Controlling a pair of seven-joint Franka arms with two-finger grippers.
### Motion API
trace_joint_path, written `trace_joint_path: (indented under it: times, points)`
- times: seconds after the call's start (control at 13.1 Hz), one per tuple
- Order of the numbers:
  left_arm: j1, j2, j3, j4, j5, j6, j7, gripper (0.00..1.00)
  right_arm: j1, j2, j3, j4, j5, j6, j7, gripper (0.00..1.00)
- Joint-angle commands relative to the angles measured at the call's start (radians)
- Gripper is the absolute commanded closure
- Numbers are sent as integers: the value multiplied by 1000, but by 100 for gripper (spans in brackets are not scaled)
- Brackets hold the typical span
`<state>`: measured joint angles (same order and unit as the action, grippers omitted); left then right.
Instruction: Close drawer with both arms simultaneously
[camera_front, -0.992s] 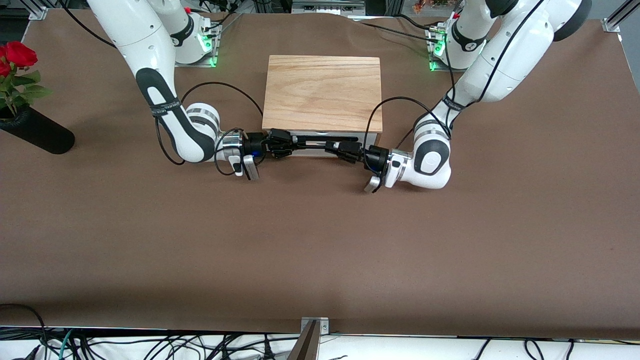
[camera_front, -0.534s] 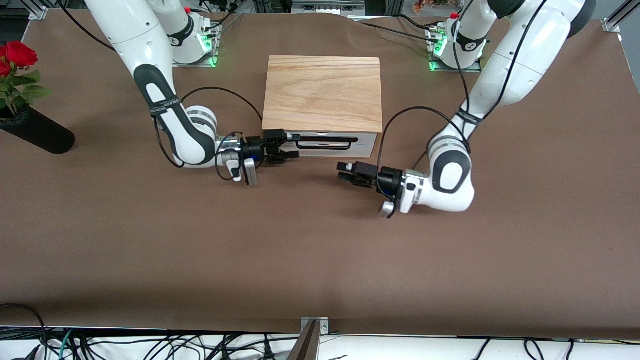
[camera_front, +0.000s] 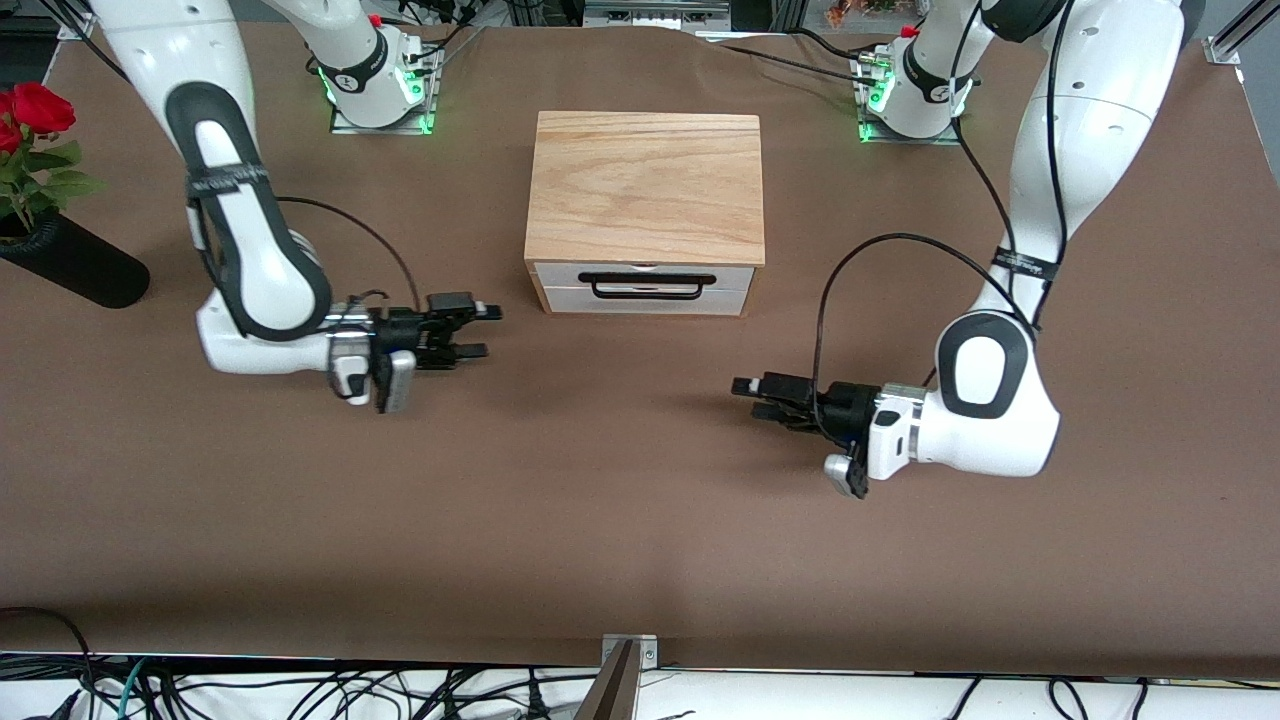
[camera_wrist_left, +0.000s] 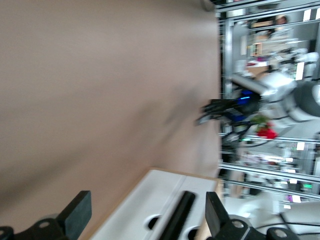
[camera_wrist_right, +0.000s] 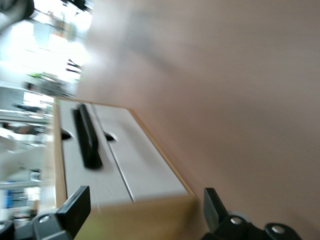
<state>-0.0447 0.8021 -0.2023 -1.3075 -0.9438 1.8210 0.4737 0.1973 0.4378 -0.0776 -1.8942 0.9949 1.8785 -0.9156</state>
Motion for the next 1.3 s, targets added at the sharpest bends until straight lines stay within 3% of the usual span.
trace_joint_path:
  times: [0.0, 0.15, 0.38, 0.46, 0.61, 0.76, 0.99, 1.22]
  points:
    - [-9, -15, 29, 66, 196, -2, -16, 0, 2, -177, -46, -26, -288, -4, 188, 0]
    - [-4, -29, 31, 74, 339, 0, -12, 0, 2, -272, -80, -25, -494, -57, 268, 0]
    - [16, -121, 31, 36, 526, 6, -7, 0, 2, -385, -108, 1, -709, -125, 400, 0]
    - [22, -163, 32, 7, 589, 8, -6, 0, 2, -401, -117, 45, -764, -163, 462, 0]
    - [22, -288, 102, -57, 652, 9, -21, 0, 4, -404, -119, 154, -866, -260, 543, 0]
    - [34, -427, 139, -198, 669, 6, -21, 0, 4, -413, -119, 219, -932, -295, 550, 0]
    - [25, -628, 156, -366, 930, -3, -192, 0, 2, -418, -120, 241, -953, -295, 552, 0]
    - [11, -766, 150, -435, 974, -55, -427, 0, 2, -421, -128, 241, -952, -297, 552, 0]
